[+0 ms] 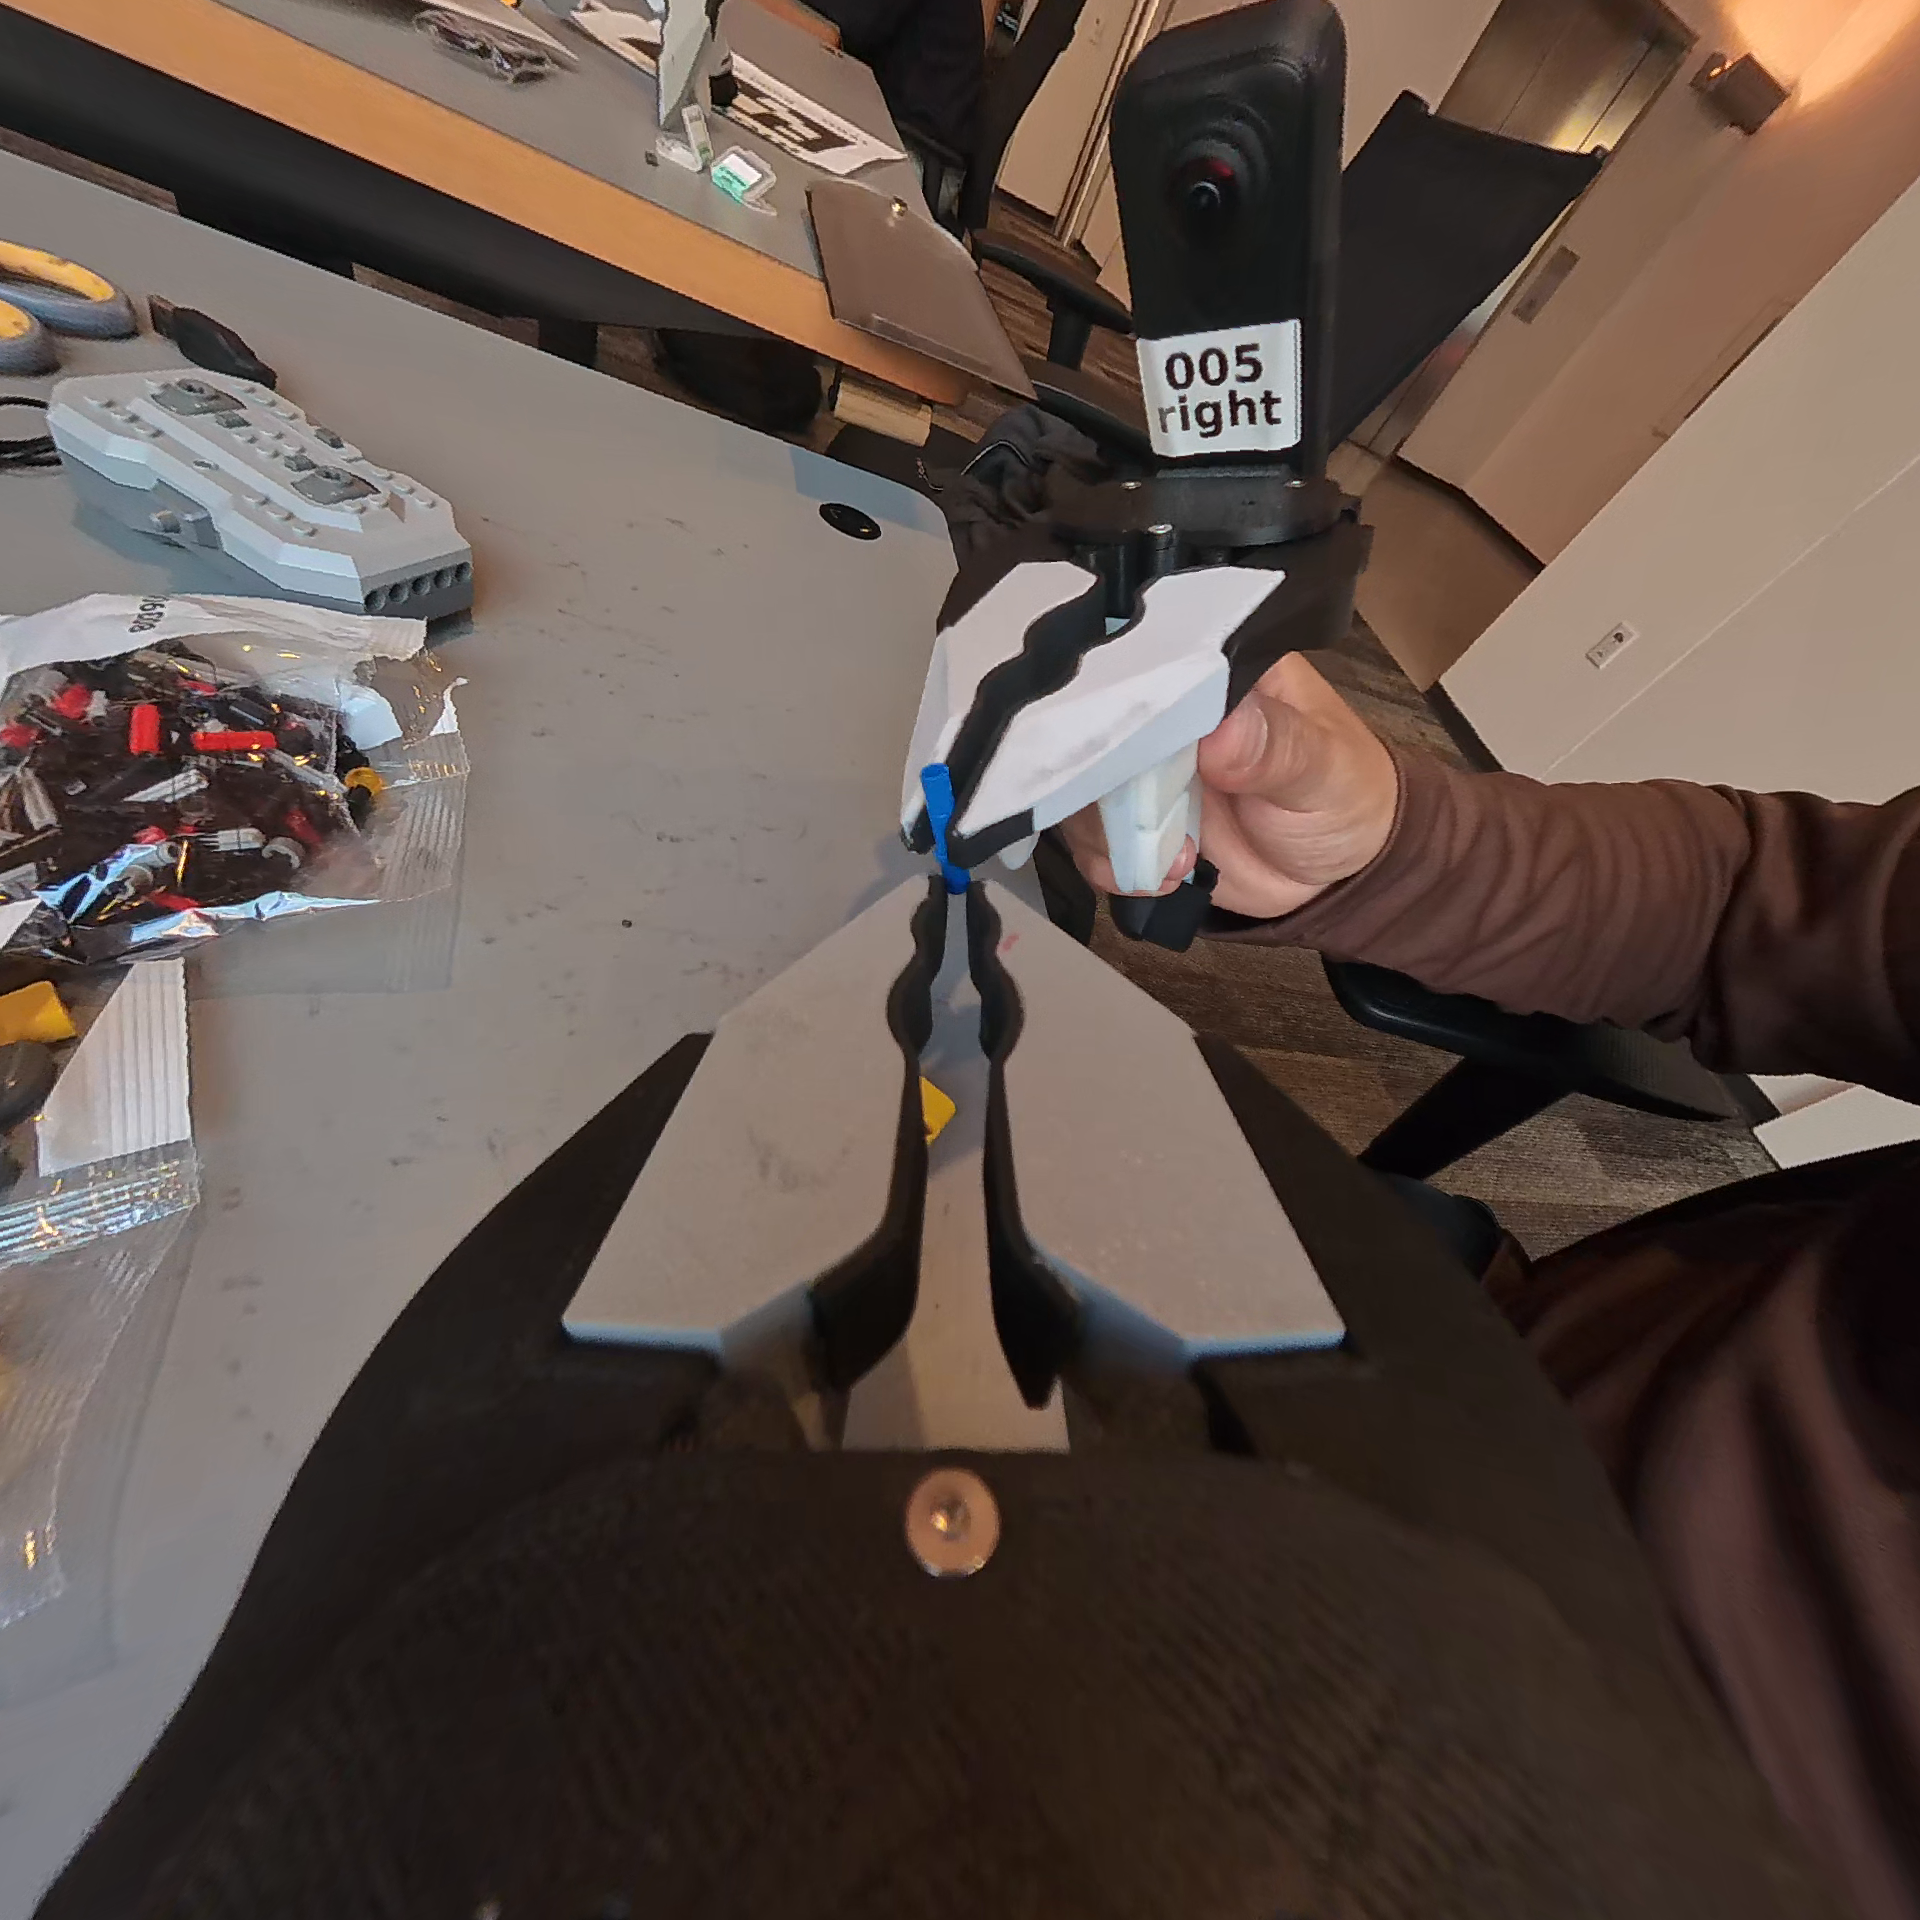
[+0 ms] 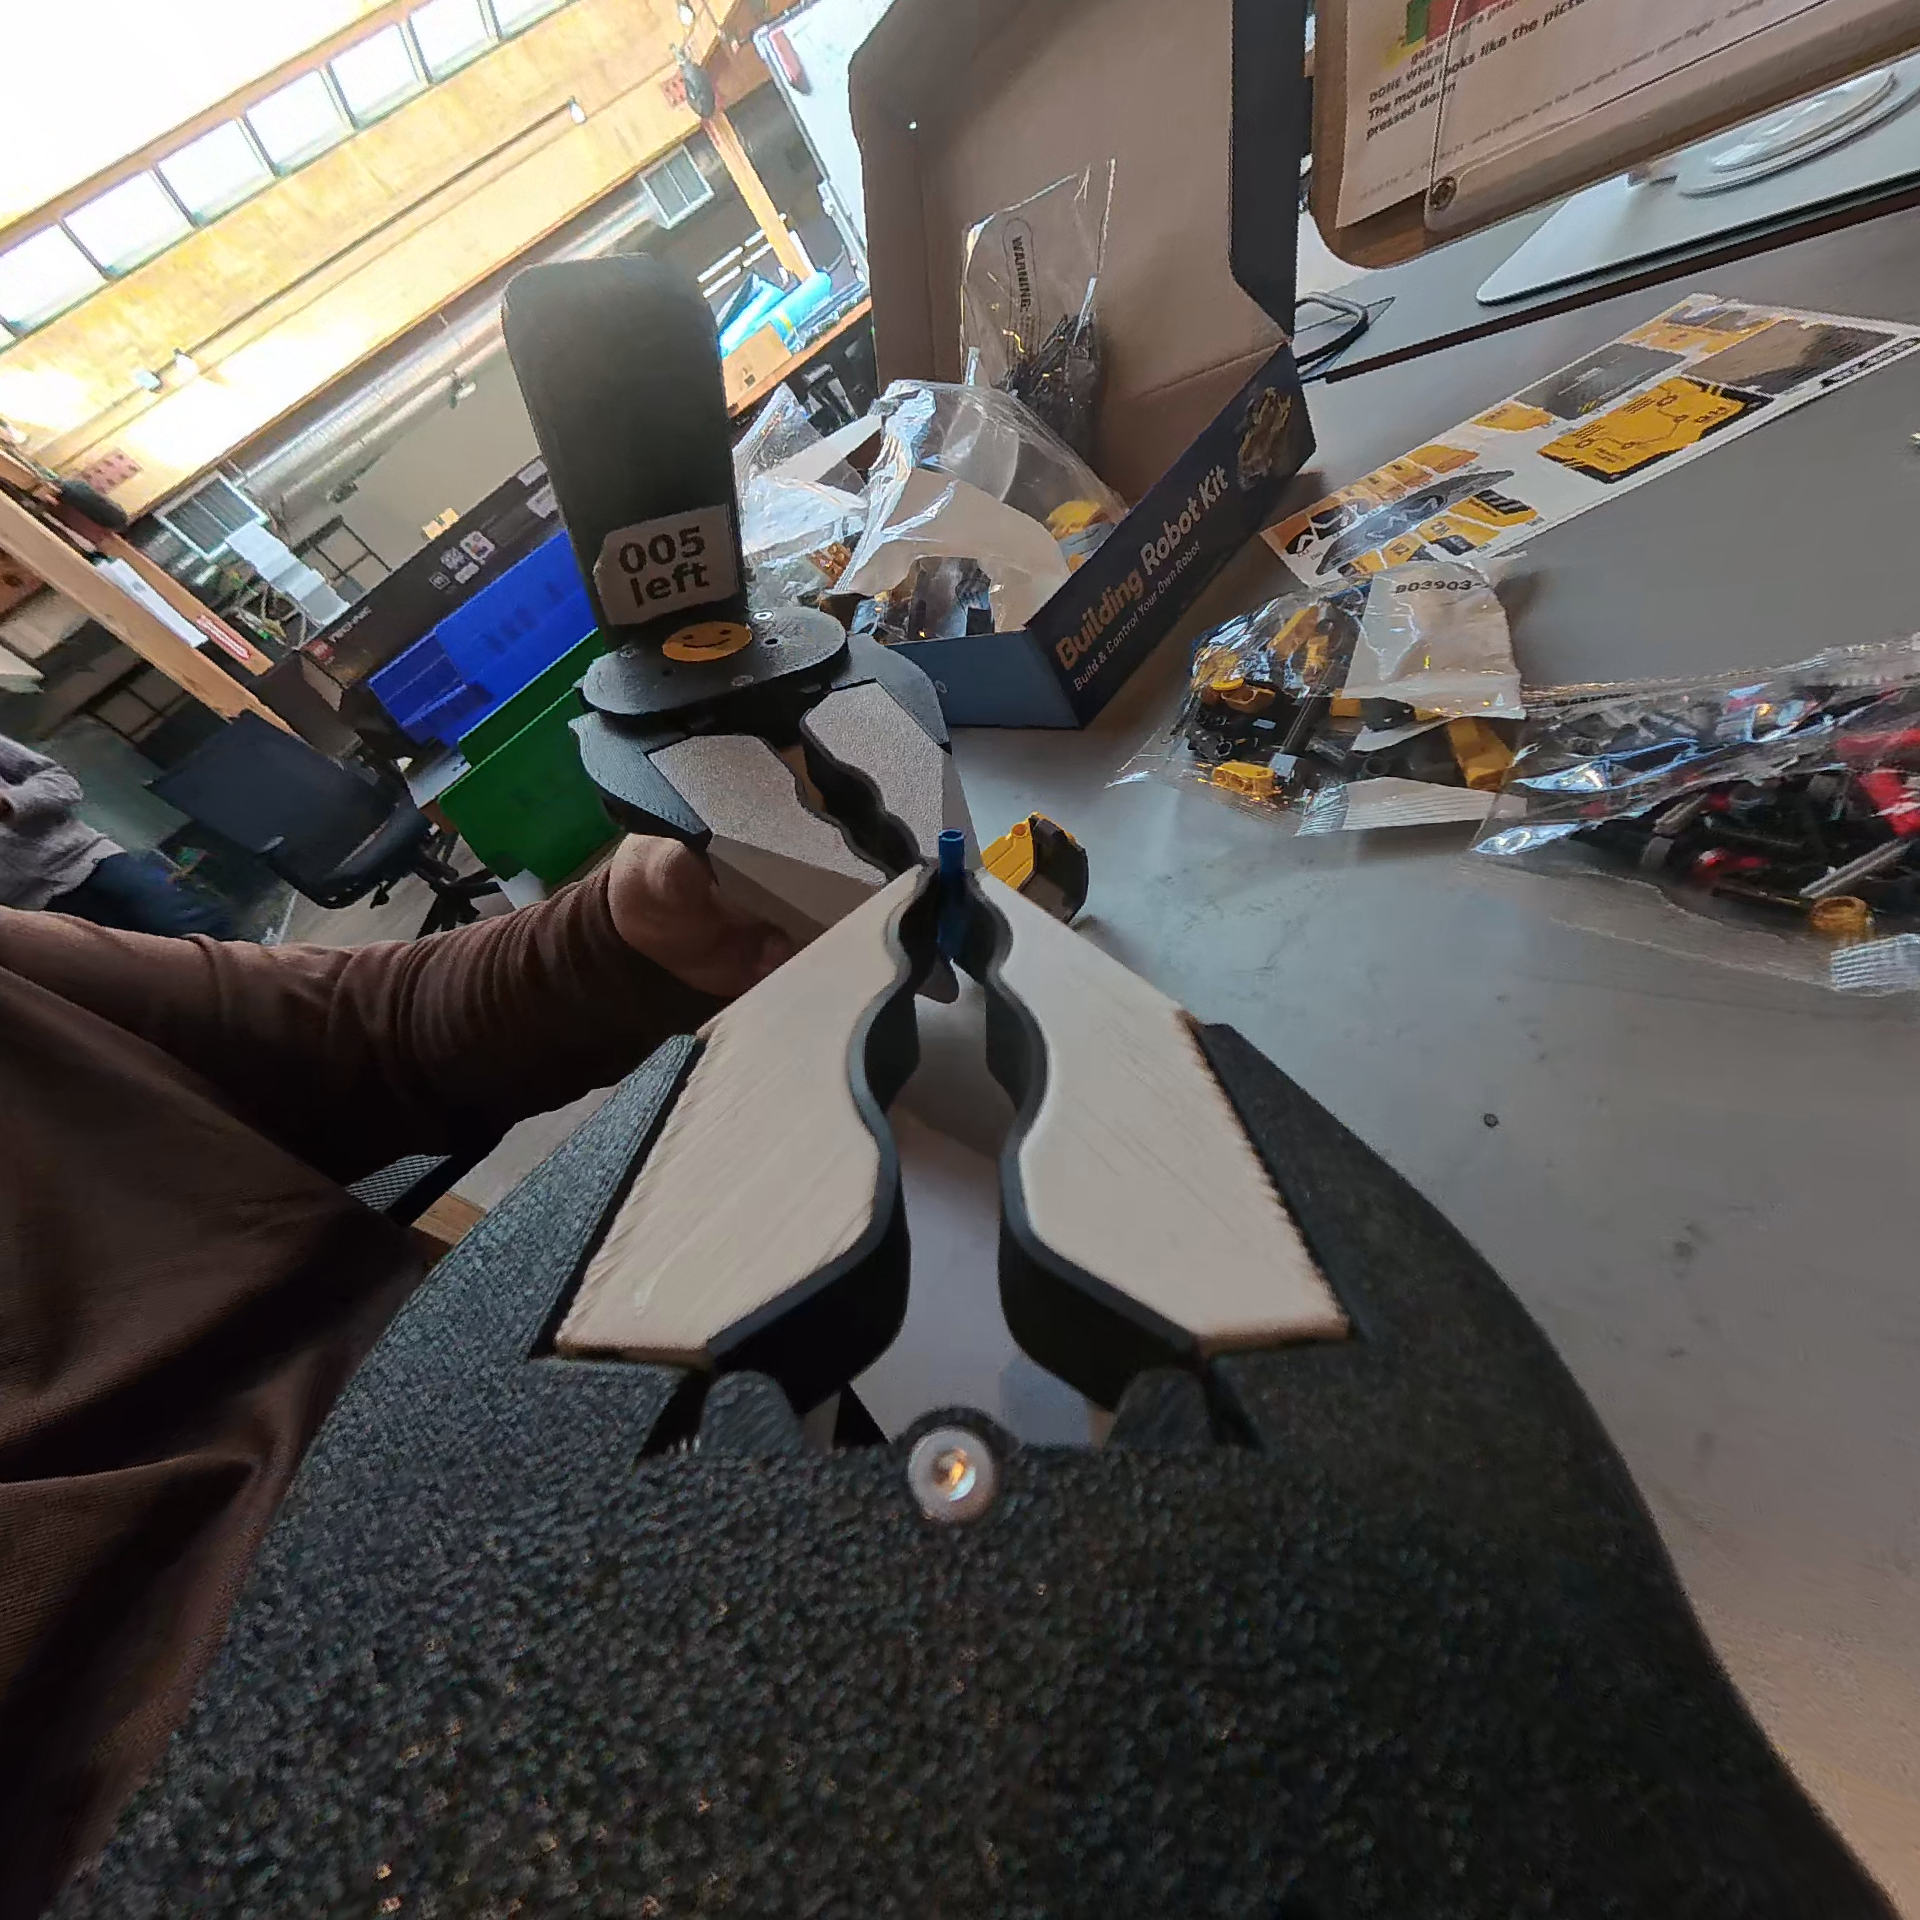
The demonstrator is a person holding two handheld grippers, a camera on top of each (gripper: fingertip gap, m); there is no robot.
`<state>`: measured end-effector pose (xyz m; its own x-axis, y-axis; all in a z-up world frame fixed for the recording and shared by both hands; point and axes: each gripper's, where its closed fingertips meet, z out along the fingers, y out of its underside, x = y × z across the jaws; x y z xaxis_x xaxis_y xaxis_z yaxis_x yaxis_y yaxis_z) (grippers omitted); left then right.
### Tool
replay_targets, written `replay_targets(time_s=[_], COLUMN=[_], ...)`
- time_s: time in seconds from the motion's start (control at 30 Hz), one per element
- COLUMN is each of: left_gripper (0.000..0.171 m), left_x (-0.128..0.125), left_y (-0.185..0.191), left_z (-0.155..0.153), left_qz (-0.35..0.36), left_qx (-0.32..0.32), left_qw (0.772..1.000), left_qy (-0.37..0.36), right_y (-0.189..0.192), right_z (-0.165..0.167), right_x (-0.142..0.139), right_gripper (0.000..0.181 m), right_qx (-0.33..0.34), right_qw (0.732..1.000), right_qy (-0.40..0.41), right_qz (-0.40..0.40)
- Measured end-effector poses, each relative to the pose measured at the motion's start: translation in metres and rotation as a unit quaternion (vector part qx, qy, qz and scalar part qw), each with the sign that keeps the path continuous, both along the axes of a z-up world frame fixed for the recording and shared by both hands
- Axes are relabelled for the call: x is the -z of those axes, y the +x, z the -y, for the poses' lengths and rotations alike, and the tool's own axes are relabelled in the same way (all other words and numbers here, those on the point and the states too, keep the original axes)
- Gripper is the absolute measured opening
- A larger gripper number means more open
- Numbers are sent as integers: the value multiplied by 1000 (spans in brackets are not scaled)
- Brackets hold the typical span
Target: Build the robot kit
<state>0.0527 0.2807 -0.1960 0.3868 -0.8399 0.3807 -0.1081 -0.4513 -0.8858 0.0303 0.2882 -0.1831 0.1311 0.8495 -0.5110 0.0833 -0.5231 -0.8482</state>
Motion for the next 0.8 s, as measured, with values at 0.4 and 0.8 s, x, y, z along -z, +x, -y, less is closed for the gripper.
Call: replay_targets(time_s=[0.4, 0.8], left_gripper=[15, 15], left_x=[1, -2], left_y=[-10, -16], left_z=[-6, -7], left_qz=[12, 53], left_qx=[-2, 6], left_qw=[999, 994], left_qy=[-32, -91], right_y=[12, -1], right_z=[-8, 2], right_x=[11, 28], right_gripper=[4, 4], right_qx=[30, 20], right_qw=[992, 973], right_qy=[80, 154], right_qz=[90, 169])
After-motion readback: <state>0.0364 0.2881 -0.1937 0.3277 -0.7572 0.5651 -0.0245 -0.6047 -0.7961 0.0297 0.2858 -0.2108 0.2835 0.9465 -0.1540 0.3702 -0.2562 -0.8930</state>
